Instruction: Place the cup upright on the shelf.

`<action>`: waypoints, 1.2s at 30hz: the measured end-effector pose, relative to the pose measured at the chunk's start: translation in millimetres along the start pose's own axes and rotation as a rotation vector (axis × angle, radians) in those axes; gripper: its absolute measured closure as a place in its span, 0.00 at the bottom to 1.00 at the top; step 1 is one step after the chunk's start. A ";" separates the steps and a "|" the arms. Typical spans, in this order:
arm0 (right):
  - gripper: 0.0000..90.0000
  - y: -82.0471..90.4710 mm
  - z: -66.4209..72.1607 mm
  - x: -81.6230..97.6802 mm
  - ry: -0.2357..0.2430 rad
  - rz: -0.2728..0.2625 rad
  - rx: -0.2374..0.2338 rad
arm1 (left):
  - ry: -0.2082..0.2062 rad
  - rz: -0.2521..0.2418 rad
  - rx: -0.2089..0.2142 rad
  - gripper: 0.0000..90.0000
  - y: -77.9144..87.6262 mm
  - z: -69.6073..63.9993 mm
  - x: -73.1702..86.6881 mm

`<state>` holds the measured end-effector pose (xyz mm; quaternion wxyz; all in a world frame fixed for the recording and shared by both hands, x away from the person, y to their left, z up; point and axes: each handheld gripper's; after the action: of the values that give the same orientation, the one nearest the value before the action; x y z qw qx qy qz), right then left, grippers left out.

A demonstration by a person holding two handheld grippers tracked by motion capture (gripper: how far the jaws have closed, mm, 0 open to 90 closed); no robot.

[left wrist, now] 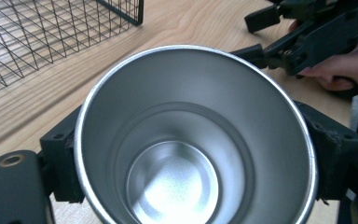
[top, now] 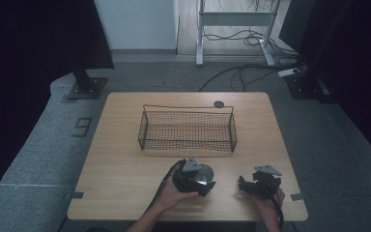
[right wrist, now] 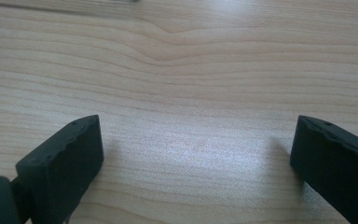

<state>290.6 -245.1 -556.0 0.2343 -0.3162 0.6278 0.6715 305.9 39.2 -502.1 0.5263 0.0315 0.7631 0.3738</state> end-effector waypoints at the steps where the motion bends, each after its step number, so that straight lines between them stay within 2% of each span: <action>1: 0.03 0.0 0.0 0.0 0.000 0.000 0.000 | 0.001 -0.002 0.000 0.15 2.9 1.5 -1.1; 15: 0.03 0.0 0.0 0.0 0.000 0.000 0.000 | 0.005 -0.047 -0.017 0.15 32.2 16.8 -9.7; 24: 0.03 0.0 0.0 0.0 0.000 0.000 0.000 | 0.018 -0.060 -0.021 0.15 40.8 23.1 -13.3; 36: 0.03 -0.2 -0.4 -0.2 -0.001 -0.001 0.001 | 0.007 -0.074 -0.020 0.15 50.6 27.5 -23.2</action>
<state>291.0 -245.4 -556.0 0.2351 -0.3160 0.6279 0.6713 321.5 80.1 -458.0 0.5374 -0.0034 0.7617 0.3620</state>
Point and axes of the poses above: each handheld gripper's, and its own axes: y roughly backward along the jaws, x roughly out of its underside, z roughly to its left
